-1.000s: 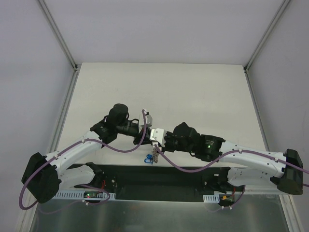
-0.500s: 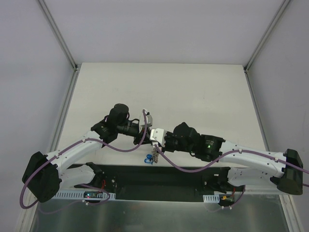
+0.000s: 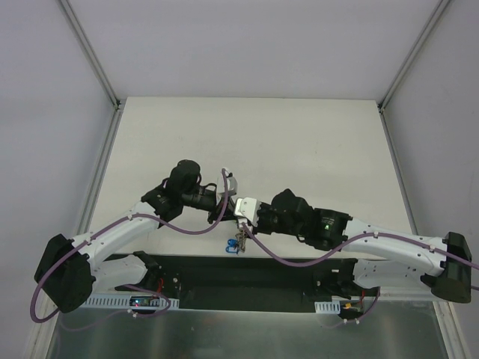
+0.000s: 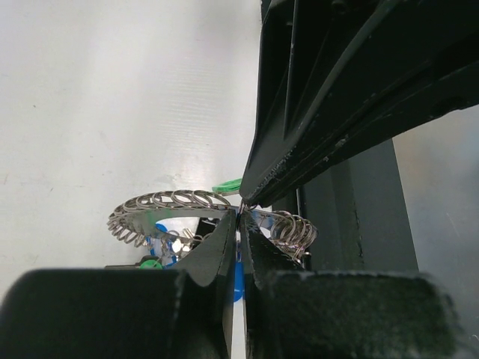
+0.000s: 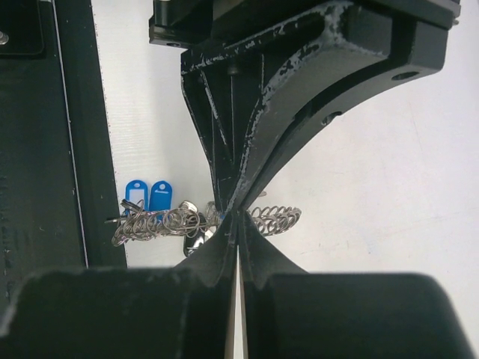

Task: Put the keys on the keyring

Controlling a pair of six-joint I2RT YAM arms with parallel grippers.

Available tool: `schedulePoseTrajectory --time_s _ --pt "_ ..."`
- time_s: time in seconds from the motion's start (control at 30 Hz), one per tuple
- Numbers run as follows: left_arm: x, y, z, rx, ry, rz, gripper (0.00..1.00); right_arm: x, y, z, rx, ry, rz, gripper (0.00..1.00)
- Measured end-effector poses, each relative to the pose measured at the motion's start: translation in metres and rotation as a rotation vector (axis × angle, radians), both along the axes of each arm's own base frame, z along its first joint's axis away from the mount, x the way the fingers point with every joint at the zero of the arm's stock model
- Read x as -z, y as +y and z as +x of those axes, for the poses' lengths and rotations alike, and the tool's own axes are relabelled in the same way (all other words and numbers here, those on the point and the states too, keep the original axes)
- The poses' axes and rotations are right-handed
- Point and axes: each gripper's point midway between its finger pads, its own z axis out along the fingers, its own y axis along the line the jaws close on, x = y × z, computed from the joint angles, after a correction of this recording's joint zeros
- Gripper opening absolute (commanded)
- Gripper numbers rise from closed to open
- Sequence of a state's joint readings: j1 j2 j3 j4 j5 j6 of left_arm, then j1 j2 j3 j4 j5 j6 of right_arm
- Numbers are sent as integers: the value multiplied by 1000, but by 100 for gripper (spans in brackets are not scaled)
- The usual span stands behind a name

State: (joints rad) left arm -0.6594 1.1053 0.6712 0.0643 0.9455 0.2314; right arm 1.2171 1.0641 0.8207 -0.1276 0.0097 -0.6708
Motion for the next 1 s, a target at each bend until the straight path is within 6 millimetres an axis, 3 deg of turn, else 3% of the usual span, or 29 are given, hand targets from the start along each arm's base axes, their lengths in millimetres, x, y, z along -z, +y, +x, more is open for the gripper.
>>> schedulePoseTrajectory --time_s 0.47,1.0 --pt "-33 8 11 -132 -111 -56 0 -23 -7 3 49 -9 85 1" --pt "-25 20 18 -281 -88 -86 0 1 10 6 123 116 146 6"
